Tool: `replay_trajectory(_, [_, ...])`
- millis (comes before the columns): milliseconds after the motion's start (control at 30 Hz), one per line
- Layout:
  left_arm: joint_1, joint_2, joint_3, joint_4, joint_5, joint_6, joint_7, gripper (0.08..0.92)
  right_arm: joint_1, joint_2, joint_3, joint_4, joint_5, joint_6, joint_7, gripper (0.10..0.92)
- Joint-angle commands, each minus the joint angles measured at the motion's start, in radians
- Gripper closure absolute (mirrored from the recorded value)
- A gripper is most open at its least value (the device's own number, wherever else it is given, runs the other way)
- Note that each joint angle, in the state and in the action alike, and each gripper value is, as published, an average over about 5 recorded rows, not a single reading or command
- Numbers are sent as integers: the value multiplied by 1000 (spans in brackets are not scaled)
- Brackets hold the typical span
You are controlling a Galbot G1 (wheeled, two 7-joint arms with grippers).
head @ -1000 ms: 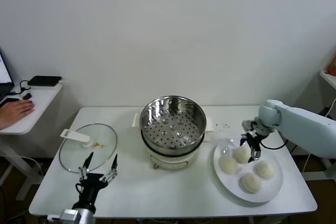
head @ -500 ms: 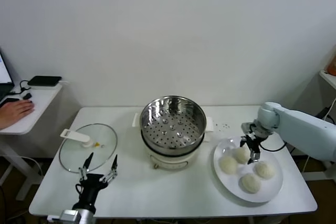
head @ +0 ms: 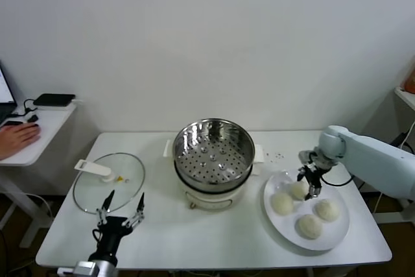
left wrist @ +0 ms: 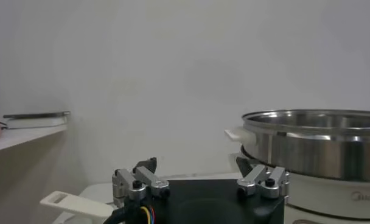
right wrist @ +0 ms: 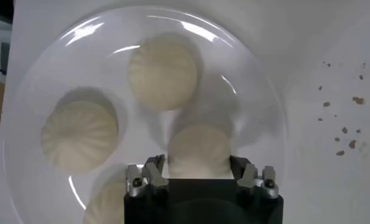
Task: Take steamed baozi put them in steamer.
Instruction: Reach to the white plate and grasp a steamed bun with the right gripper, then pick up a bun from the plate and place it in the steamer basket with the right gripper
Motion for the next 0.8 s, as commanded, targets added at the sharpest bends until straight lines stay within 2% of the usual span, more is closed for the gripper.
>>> replay_trajectory(33, [1, 2, -3, -1, -1, -2, 0, 177, 6, -6, 17, 16, -11, 16, 1, 331])
replay_trajectory(467, [9, 8, -7, -6, -1, -5, -1, 177, 266, -44, -91, 212, -17, 120, -11, 332])
replay_trajectory(800, [14, 6, -7, -15, -2, -4, -3, 177, 574, 38, -210, 281, 8, 267, -25, 330])
